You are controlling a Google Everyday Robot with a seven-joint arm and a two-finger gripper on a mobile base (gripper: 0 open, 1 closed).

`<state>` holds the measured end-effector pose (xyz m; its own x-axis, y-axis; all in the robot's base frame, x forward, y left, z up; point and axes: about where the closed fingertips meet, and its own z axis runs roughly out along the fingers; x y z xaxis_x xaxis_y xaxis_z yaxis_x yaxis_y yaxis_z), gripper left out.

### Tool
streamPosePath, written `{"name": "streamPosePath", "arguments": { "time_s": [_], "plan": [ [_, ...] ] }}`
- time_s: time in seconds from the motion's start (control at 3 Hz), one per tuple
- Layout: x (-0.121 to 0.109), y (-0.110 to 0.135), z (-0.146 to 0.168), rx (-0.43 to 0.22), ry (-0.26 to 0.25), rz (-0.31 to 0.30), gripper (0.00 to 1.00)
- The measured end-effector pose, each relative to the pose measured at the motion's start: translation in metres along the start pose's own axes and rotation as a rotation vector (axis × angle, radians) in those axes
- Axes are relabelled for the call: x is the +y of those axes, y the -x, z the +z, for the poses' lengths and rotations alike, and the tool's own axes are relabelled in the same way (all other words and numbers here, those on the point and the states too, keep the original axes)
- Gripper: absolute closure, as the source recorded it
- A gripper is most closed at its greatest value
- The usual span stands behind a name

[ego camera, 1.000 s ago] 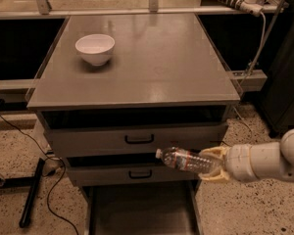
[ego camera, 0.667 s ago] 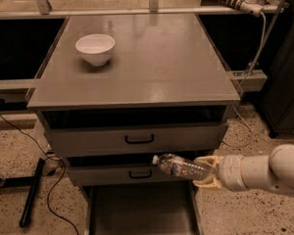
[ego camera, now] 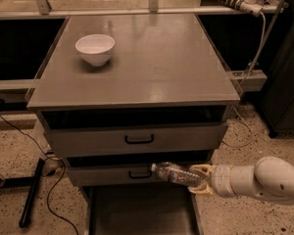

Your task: Place water bottle into bottom drawer

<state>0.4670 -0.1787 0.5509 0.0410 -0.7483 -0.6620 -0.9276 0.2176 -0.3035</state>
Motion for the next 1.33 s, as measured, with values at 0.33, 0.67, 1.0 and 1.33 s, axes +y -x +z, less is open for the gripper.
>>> {"name": "streamPosePath", "arguments": {
  "time_s": [0.33, 0.67, 1.0, 1.33],
  "plan": [
    [0.003, -0.006, 0.014, 0.008, 0.018, 0.018, 1.0],
    [0.01, -0.02, 0.04, 0.035, 0.019, 0.021, 1.0],
    [0.014, -0.037, 0.065, 0.031, -0.011, 0.01, 1.0],
    [0.023, -0.06, 0.089, 0.034, -0.055, -0.023, 1.0]
  ]
}}
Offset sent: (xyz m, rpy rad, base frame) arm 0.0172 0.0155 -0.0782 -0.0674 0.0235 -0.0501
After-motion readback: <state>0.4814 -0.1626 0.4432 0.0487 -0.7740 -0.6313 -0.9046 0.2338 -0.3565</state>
